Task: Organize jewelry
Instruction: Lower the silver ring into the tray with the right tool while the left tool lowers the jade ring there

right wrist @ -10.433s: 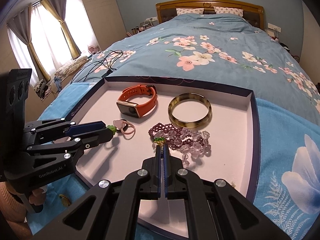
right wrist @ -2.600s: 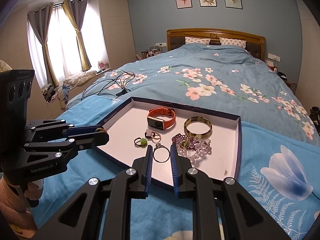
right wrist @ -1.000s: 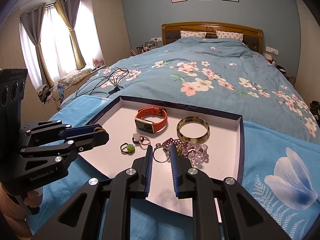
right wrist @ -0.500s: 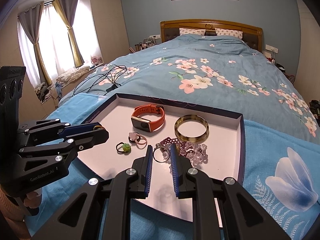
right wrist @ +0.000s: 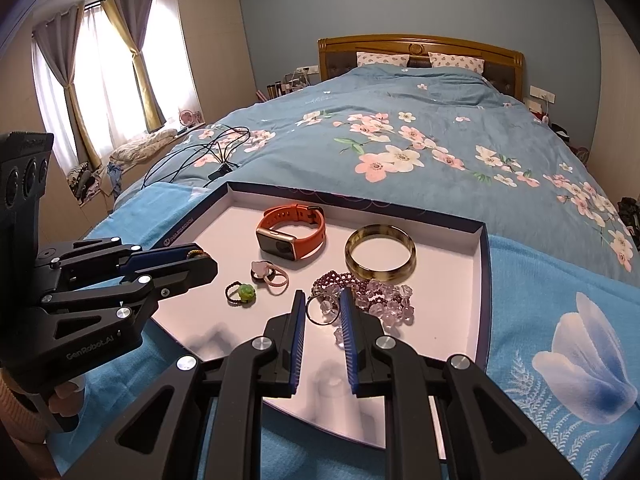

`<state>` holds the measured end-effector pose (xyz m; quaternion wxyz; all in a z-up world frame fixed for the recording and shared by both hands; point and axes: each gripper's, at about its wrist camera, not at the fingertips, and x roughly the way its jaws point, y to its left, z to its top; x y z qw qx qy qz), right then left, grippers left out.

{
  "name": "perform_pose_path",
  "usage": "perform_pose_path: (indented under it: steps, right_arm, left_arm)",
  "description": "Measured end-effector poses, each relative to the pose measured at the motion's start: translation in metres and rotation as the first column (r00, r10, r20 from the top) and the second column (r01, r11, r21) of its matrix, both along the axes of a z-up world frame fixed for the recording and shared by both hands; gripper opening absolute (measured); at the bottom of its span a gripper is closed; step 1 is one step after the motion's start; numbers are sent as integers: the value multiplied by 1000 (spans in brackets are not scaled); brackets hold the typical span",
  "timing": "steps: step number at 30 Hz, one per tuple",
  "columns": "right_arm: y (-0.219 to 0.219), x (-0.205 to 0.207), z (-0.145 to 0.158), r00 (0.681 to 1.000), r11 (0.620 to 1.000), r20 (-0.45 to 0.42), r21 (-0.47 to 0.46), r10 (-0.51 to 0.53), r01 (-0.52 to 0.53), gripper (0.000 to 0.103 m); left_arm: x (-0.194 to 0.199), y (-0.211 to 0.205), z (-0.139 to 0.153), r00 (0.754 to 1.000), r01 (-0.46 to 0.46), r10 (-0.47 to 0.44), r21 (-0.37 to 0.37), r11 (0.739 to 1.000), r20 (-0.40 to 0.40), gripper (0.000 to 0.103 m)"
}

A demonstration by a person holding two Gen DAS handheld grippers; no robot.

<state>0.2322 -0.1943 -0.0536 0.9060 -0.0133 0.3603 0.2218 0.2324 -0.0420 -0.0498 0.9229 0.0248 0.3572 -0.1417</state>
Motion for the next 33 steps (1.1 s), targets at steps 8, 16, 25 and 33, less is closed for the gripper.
perform_pose_path:
  steps: [8, 16, 25, 33]
  right_arm:
    - [2, 4, -3, 1000, 1000, -9, -7, -3, 3, 16]
    - [5, 7, -6, 1000, 1000, -19, -22, -2, 2, 16]
    - [7, 10, -12, 999, 999, -37, -35, 1, -3, 16]
    - [9, 13, -15, 999, 999, -48, -47, 1, -3, 16]
  left_arm:
    - [4, -1, -4, 1000, -11, 11, 7, 1000, -10, 19]
    - [10, -2, -9, 999, -22, 23, 20, 1000, -24, 19]
    - [18, 0, -16, 998, -33, 34, 21, 999, -44, 19]
    - [21, 0, -20, 998, -40, 41, 25, 999, -53, 19]
